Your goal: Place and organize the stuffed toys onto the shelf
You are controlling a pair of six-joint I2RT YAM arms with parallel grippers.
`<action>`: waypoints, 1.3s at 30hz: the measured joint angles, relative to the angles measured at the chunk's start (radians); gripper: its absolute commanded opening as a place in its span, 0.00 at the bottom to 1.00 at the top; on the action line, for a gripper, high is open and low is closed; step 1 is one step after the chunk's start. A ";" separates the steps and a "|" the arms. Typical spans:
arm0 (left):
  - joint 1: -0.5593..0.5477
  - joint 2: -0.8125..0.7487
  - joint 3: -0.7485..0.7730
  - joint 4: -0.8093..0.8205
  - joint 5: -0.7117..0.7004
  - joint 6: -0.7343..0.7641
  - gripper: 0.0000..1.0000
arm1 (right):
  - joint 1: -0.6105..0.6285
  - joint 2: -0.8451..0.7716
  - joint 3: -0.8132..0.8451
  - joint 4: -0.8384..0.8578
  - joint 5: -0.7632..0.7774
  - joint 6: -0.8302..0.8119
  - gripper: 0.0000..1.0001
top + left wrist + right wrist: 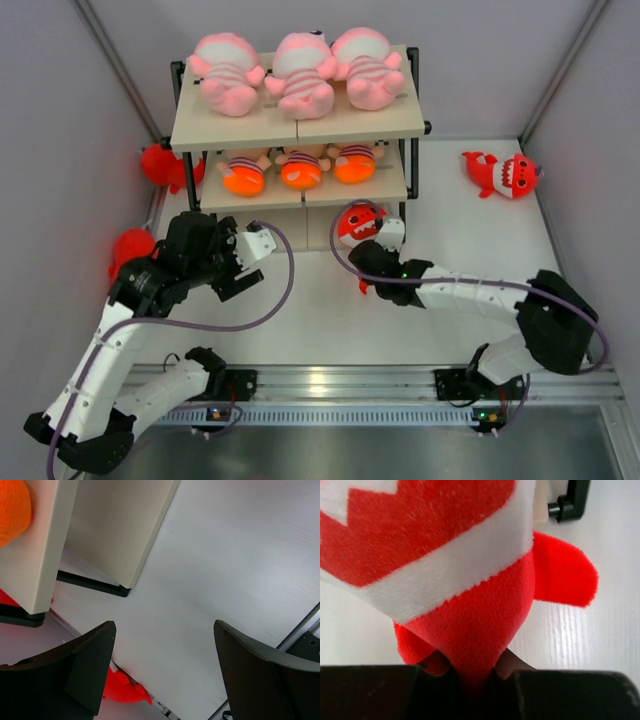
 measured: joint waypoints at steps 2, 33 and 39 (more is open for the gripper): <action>0.019 -0.010 -0.002 -0.006 -0.006 -0.008 0.85 | -0.034 0.102 0.052 0.042 -0.016 -0.003 0.00; 0.043 -0.017 -0.002 -0.012 0.001 -0.020 0.85 | -0.175 0.332 0.162 0.218 -0.049 -0.029 0.75; 0.045 -0.018 -0.002 -0.027 0.013 -0.020 0.85 | -0.158 0.248 0.071 0.260 -0.087 0.003 0.73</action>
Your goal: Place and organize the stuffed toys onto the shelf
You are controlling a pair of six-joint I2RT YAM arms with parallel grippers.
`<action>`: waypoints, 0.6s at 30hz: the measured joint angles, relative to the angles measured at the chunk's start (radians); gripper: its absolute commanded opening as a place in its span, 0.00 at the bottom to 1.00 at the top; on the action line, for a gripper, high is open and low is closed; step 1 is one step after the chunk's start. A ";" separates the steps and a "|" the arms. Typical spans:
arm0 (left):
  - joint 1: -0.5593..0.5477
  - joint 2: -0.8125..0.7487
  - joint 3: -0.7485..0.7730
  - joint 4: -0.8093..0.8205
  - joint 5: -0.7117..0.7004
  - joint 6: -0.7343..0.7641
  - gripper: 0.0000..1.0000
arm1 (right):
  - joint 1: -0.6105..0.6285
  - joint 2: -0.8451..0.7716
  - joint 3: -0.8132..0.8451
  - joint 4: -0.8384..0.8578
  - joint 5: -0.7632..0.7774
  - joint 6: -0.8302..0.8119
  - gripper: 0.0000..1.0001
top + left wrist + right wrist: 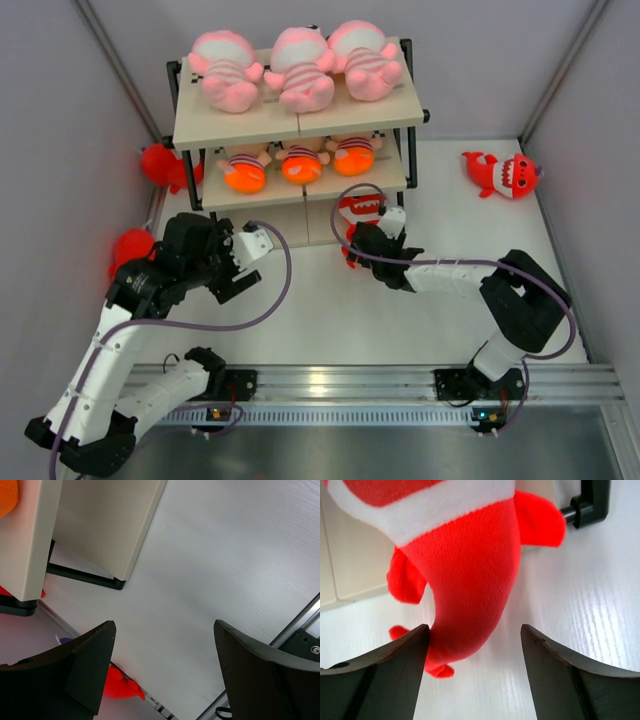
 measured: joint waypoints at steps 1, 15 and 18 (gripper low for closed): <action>0.001 0.000 0.000 -0.003 0.001 0.000 0.85 | 0.008 -0.004 -0.008 0.008 -0.004 0.006 0.72; 0.008 0.000 0.000 -0.028 0.019 0.000 0.86 | 0.040 0.035 -0.039 0.096 -0.050 0.149 0.22; 0.008 -0.001 0.000 -0.030 0.019 0.000 0.86 | 0.037 0.064 -0.039 0.095 -0.042 0.172 0.17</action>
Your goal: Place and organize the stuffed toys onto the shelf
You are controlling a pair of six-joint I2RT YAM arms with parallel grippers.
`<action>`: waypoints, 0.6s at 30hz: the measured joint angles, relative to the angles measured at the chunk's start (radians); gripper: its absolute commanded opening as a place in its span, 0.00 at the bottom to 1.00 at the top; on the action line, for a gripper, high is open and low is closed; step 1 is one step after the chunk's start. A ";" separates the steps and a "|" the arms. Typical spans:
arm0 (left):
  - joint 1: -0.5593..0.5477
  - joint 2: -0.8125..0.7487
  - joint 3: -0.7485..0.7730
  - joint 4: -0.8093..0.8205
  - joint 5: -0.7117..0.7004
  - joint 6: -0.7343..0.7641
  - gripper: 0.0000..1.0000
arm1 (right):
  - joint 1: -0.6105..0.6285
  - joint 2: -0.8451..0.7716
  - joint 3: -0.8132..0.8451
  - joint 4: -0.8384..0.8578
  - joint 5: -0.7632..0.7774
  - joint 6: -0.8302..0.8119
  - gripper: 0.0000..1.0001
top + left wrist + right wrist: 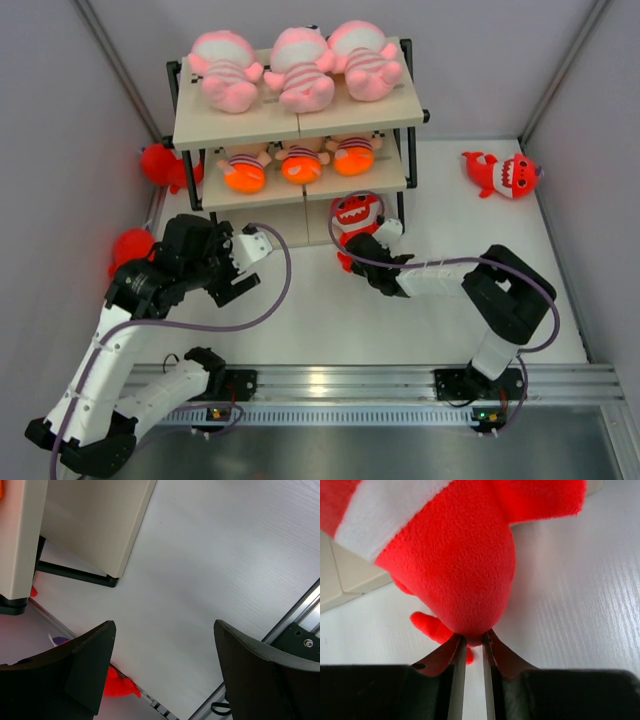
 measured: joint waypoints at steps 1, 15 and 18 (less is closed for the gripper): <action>0.000 -0.001 0.000 -0.002 0.000 0.000 0.86 | -0.002 0.008 0.000 0.000 0.002 0.008 0.10; 0.001 -0.006 0.000 -0.007 0.003 0.000 0.86 | -0.011 -0.033 0.000 0.016 0.071 -0.057 0.00; 0.001 -0.005 0.000 -0.008 0.003 0.000 0.86 | -0.028 -0.049 0.013 0.023 0.075 -0.083 0.00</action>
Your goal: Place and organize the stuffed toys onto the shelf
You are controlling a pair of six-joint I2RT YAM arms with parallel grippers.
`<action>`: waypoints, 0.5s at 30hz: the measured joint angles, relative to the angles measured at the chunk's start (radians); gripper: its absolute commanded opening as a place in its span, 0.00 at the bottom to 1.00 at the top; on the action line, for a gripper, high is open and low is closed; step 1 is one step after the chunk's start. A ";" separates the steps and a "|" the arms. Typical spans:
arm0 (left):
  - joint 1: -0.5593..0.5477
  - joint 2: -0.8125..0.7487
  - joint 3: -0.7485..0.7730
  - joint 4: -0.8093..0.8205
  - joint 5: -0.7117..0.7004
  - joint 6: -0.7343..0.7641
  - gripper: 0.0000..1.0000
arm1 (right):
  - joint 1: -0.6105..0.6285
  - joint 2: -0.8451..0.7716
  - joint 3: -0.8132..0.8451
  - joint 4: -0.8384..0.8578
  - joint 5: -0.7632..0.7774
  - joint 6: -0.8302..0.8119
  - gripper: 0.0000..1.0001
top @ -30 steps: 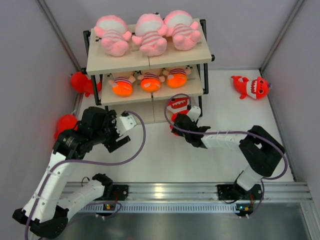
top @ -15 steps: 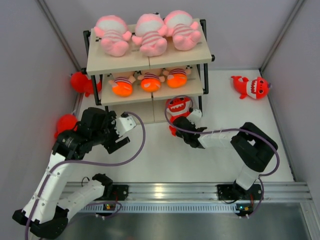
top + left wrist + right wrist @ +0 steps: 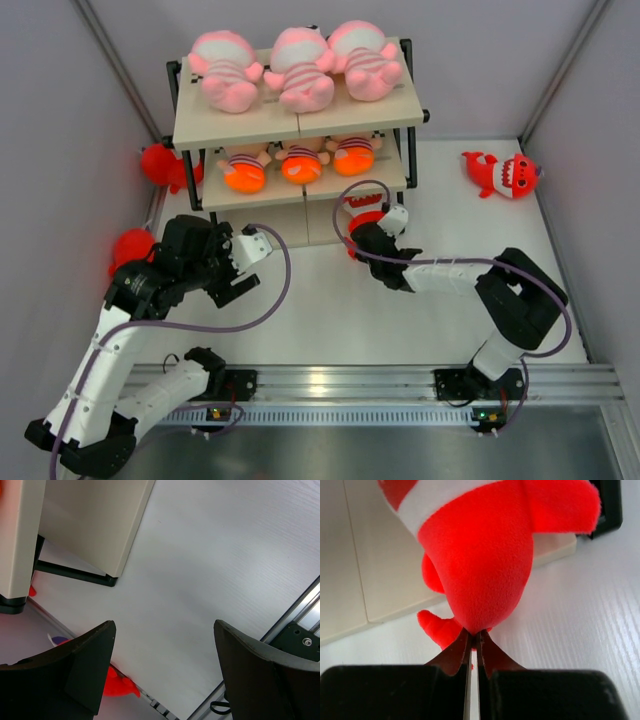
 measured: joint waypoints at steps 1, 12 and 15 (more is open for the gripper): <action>0.000 0.000 0.000 0.000 0.000 0.000 0.86 | -0.010 0.001 0.009 0.001 0.000 -0.010 0.00; 0.000 0.000 0.000 -0.020 0.000 0.000 0.86 | -0.059 0.062 0.094 0.095 -0.046 -0.182 0.00; 0.000 0.000 0.000 -0.022 0.000 0.001 0.86 | -0.063 0.064 0.094 0.124 -0.074 -0.238 0.00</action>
